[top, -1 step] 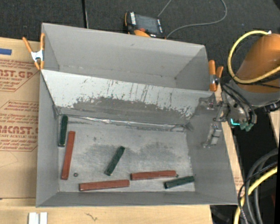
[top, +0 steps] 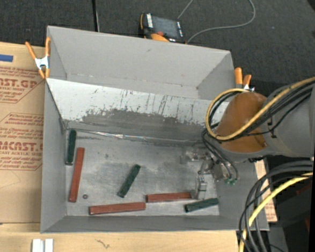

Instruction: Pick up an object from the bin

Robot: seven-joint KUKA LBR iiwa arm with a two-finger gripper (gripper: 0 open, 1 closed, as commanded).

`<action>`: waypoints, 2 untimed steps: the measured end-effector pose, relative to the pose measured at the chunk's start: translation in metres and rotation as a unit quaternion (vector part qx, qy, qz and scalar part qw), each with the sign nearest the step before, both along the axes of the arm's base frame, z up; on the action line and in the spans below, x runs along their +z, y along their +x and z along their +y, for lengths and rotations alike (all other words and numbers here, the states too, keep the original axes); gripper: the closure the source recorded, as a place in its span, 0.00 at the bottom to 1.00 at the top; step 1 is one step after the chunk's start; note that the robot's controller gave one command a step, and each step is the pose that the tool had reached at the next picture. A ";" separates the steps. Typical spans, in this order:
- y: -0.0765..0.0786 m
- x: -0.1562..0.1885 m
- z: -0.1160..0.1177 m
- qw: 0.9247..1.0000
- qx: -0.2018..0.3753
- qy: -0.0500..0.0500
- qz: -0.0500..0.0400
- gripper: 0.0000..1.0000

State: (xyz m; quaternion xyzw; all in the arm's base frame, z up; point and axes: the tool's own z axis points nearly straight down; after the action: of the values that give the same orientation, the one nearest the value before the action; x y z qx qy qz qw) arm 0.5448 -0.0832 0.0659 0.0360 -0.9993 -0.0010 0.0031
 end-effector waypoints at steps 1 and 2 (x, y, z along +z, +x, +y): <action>-0.060 0.004 0.044 1.000 0.022 0.000 -0.003 0.00; -0.059 0.004 0.042 1.000 0.021 -0.001 -0.003 1.00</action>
Offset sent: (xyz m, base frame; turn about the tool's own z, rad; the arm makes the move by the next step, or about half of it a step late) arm -0.0590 0.0409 0.0041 -0.0409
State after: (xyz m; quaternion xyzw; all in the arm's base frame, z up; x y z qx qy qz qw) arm 0.4859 -0.0415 0.0700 0.0568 -0.9984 0.0000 -0.0001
